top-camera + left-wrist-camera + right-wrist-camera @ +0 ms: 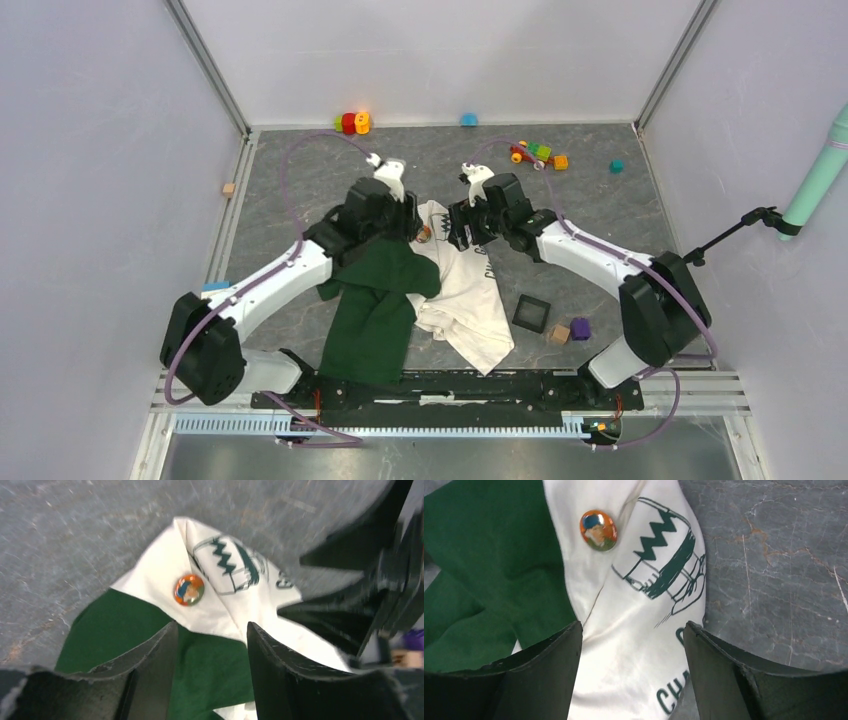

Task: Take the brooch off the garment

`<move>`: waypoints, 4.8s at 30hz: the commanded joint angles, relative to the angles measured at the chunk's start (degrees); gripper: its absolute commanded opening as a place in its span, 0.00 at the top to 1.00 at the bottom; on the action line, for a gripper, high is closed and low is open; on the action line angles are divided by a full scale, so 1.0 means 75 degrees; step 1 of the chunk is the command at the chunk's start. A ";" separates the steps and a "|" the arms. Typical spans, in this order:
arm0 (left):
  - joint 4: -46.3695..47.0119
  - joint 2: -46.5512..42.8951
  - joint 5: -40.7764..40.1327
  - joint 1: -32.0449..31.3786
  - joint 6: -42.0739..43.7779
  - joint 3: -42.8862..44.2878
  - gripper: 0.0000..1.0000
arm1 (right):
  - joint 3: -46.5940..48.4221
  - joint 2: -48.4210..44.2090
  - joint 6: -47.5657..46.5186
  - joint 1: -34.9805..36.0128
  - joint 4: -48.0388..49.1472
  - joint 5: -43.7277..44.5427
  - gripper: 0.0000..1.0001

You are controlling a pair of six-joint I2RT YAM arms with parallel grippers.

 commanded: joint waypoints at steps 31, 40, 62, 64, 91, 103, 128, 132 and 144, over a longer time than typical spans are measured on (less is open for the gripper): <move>0.5575 -0.0197 -0.0001 -0.0412 0.0342 -0.3766 0.39 | -0.2991 -0.0624 0.0306 0.0628 0.6892 -0.0828 1.00; 0.5906 -0.0122 0.0469 -0.0412 0.0250 -0.3850 0.40 | -0.4012 -0.1255 0.0313 0.0642 0.8235 -0.1190 1.00; 0.4888 0.0457 0.0149 -0.0435 -0.0063 -0.3158 0.65 | -0.4463 -0.1590 0.0277 0.0636 0.8862 -0.1224 1.00; 0.4442 0.0491 -0.0254 -0.0435 -0.0171 -0.3018 0.66 | -0.4451 -0.1565 0.0273 0.0641 0.8850 -0.1217 1.00; 0.4930 0.0676 0.0320 -0.0392 -0.0641 -0.3131 0.92 | -0.4390 -0.1510 0.0095 0.0732 0.8611 -0.0889 1.00; 0.3539 -0.0991 -0.0129 -0.0354 -0.0697 -0.3384 0.98 | -0.4075 -0.1999 0.0523 0.0676 0.7068 0.0712 1.00; 0.2760 -0.2088 0.2913 0.0427 -0.1771 -0.2949 0.98 | -0.4516 -0.3190 0.2436 0.0676 0.5155 -0.1208 0.58; 0.2528 -0.2281 0.3079 0.0460 -0.1848 -0.2715 0.98 | -0.4112 -0.3397 0.2682 0.0675 0.5114 -0.1183 0.30; 0.2691 -0.2704 0.4109 0.0584 -0.2773 -0.1958 0.98 | -0.4485 -0.3373 0.5625 0.0673 0.7787 -0.0549 0.20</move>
